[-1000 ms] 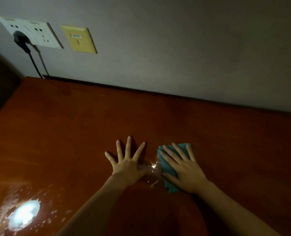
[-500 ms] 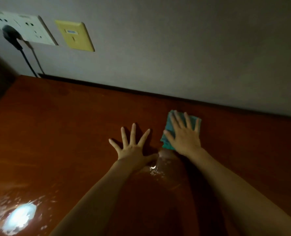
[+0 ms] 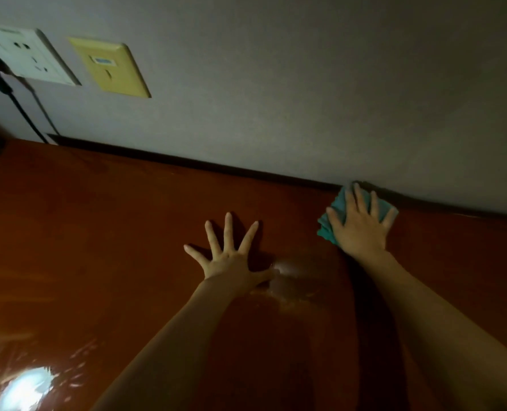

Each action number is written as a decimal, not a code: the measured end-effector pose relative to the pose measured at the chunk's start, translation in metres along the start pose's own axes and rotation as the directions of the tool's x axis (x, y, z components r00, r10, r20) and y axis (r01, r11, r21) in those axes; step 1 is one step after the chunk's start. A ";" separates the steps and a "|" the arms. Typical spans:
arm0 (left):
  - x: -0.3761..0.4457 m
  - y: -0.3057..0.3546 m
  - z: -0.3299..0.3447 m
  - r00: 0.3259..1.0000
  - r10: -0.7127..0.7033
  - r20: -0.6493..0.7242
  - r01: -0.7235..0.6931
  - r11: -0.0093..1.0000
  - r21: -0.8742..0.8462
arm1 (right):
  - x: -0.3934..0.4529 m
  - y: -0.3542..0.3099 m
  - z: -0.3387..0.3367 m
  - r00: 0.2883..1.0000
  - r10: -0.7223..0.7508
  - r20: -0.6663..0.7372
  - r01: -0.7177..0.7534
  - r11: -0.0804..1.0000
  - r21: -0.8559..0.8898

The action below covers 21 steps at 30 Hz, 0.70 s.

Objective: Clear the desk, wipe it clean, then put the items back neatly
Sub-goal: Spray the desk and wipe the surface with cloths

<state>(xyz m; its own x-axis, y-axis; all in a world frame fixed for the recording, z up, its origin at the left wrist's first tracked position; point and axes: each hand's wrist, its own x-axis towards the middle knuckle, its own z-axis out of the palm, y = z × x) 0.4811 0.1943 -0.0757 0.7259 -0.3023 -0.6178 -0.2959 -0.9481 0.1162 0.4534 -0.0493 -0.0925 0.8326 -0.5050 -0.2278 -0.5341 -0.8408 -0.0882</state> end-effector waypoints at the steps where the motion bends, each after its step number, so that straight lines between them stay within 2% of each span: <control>1: 0.002 0.001 -0.001 1.000 0.001 0.001 -0.001 1.000 0.003 | 0.006 -0.015 -0.001 0.999 -0.034 -0.003 0.034 0.999 -0.004; 6: 0.003 0.000 -0.003 1.000 0.006 0.013 -0.006 1.000 -0.023 | -0.015 -0.063 0.012 0.939 -0.345 0.014 0.345 0.936 -0.063; 9: 0.003 0.000 -0.004 1.000 0.009 0.006 -0.008 0.999 -0.032 | -0.052 -0.032 0.019 0.837 -0.547 0.032 0.547 0.832 -0.095; 11: 0.004 0.000 -0.004 1.000 0.000 0.009 0.001 1.000 -0.025 | -0.064 0.008 0.019 0.809 -0.585 0.058 0.588 0.803 -0.097; 13: 0.005 0.002 -0.004 1.000 -0.004 0.006 0.004 1.000 -0.009 | -0.063 0.050 0.012 0.850 -0.522 0.072 0.527 0.842 -0.116; 16: 0.005 0.002 -0.002 1.000 -0.008 -0.014 0.008 1.000 0.003 | -0.042 0.082 0.002 0.951 -0.308 0.005 0.306 0.947 -0.101; 19: 0.007 0.004 -0.001 0.999 -0.021 -0.027 0.021 1.000 0.014 | -0.010 0.063 -0.002 0.997 -0.070 -0.010 0.070 0.997 -0.011; 21: 0.009 0.007 -0.001 0.999 -0.031 -0.032 0.031 0.999 0.019 | 0.005 0.036 -0.005 0.999 -0.036 -0.007 0.036 0.999 0.038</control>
<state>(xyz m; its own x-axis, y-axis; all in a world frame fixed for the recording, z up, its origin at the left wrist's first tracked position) 0.4862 0.1851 -0.0800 0.7542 -0.2761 -0.5957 -0.2851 -0.9550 0.0817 0.4385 -0.0830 -0.0921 0.8521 -0.4760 -0.2177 -0.5091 -0.8503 -0.1333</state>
